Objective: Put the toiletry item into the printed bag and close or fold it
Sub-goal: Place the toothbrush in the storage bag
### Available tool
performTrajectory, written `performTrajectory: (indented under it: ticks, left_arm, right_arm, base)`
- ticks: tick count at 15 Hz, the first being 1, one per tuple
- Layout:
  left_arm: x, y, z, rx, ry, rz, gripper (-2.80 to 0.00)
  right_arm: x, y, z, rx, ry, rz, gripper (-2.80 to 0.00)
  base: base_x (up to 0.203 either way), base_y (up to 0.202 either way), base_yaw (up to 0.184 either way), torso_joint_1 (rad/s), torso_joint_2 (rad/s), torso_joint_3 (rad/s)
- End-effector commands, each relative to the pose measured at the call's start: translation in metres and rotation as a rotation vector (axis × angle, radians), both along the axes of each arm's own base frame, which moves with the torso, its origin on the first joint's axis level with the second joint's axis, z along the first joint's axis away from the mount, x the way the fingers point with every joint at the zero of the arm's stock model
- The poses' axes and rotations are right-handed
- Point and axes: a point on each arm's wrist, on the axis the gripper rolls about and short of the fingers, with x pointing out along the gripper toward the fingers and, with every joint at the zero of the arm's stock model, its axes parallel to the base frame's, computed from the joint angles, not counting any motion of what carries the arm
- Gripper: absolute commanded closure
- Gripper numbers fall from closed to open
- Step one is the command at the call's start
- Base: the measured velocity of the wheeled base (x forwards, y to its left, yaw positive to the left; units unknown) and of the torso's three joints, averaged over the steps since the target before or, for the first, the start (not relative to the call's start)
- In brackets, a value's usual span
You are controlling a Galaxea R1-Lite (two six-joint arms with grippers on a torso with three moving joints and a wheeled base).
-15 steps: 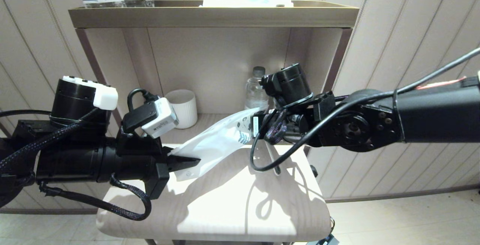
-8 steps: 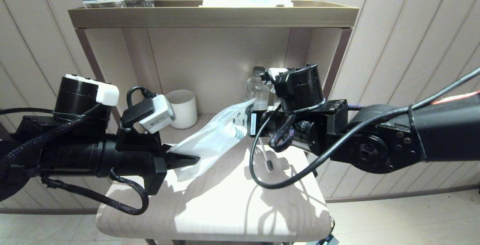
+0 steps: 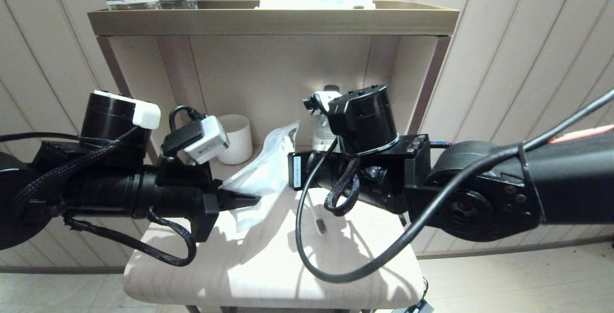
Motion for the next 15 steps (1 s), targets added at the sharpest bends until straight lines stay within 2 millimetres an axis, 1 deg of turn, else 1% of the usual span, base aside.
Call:
performTrajectory:
  ticks: [1,3,5,6,8,9,10,11,13,14,15]
  left_arm:
    - [0.001,-0.001,-0.001,0.001,0.001,-0.003,0.00]
    - [0.002,-0.001,-0.001,0.001,0.001,-0.003,0.00]
    - [0.002,-0.001,-0.001,0.005,-0.013,-0.001,0.00]
    - [0.002,-0.001,-0.001,0.009,-0.019,0.003,0.00]
    - [0.001,0.001,-0.001,0.042,-0.059,0.017,0.00]
    - [0.003,0.001,-0.002,0.080,-0.097,0.034,0.00]
    - [0.005,0.001,-0.004,0.127,-0.138,0.050,0.00]
    - [0.007,-0.001,-0.007,0.183,-0.185,0.054,0.00]
    - [0.009,-0.007,-0.012,0.318,-0.290,0.071,0.00]
    - [0.009,-0.010,-0.013,0.396,-0.353,0.075,0.00]
    - [0.008,-0.014,-0.013,0.462,-0.413,0.074,0.00]
  right_arm:
    - [-0.008,0.010,0.002,0.007,-0.004,0.031,0.00]
    - [-0.012,0.010,0.002,0.006,-0.003,0.039,0.00]
    - [-0.012,0.003,0.001,-0.005,0.001,0.021,0.00]
    - [-0.014,-0.005,0.009,0.005,-0.011,0.010,0.00]
    - [-0.020,-0.036,0.032,0.036,-0.045,-0.036,0.00]
    - [-0.026,-0.050,0.044,0.033,-0.045,-0.052,0.00]
    - [-0.034,-0.063,0.051,-0.007,-0.009,-0.062,0.00]
    - [-0.041,-0.073,0.061,-0.054,0.041,-0.067,0.00]
    - [-0.055,-0.085,0.084,-0.107,0.131,-0.061,0.00]
    - [-0.060,-0.090,0.095,-0.101,0.179,-0.042,0.00]
    - [-0.064,-0.094,0.105,-0.080,0.238,0.013,0.00]
  base:
    - [0.000,0.000,0.000,0.000,0.00,0.000]
    - [0.000,0.000,0.000,0.000,0.00,0.000]
    - [0.000,0.000,0.000,0.000,0.00,0.000]
    - [0.000,0.000,0.000,0.000,0.00,0.000]
    - [0.000,0.000,0.000,0.000,0.00,0.000]
    - [0.000,0.000,0.000,0.000,0.00,0.000]
    - [0.000,0.000,0.000,0.000,0.00,0.000]
    - [0.000,0.000,0.000,0.000,0.00,0.000]
    - [0.000,0.000,0.000,0.000,0.00,0.000]
    - [0.000,0.000,0.000,0.000,0.00,0.000]
    - [0.000,0.000,0.000,0.000,0.00,0.000]
